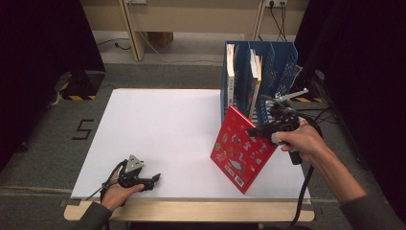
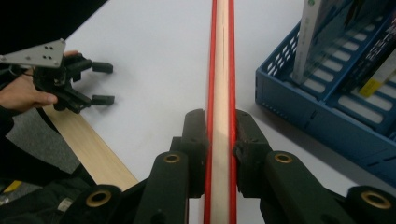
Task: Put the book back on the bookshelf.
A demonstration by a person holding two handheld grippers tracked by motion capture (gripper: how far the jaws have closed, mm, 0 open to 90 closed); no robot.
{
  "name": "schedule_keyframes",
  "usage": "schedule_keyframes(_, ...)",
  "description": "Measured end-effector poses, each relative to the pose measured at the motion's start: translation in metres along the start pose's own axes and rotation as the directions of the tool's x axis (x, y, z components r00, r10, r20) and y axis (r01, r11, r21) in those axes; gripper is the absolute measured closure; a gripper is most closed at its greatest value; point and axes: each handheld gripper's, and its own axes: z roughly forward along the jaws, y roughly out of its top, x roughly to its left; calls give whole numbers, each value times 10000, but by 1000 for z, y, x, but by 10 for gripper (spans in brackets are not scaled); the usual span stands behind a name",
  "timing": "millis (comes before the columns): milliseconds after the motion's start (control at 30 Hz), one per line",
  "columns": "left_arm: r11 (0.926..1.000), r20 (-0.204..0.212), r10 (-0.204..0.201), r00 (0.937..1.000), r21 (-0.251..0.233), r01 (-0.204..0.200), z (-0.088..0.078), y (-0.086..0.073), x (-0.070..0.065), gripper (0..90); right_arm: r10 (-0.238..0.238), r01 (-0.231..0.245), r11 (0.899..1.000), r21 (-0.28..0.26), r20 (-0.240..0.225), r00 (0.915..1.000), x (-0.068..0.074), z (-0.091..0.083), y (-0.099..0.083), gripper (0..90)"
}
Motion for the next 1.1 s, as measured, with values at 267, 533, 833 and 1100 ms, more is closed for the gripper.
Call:
schedule_keyframes(267,10000,1,-2,10000,0,2,0,0,0,135,-60,62,9984,563,-46,10000,2,10,6,766)
schedule_keyframes(533,10000,-3,1,10000,-11,-1,0,0,0,134,-293,277,9946,1003,150,9995,2,20,5,772)
schedule_keyframes(833,10000,24,-57,10000,-27,57,0,0,0,134,-483,475,9961,739,86,9988,5,16,4,788)
schedule_keyframes(1100,10000,27,-64,10000,-10,64,0,0,0,135,-704,689,9972,288,555,9960,5,-12,0,788)
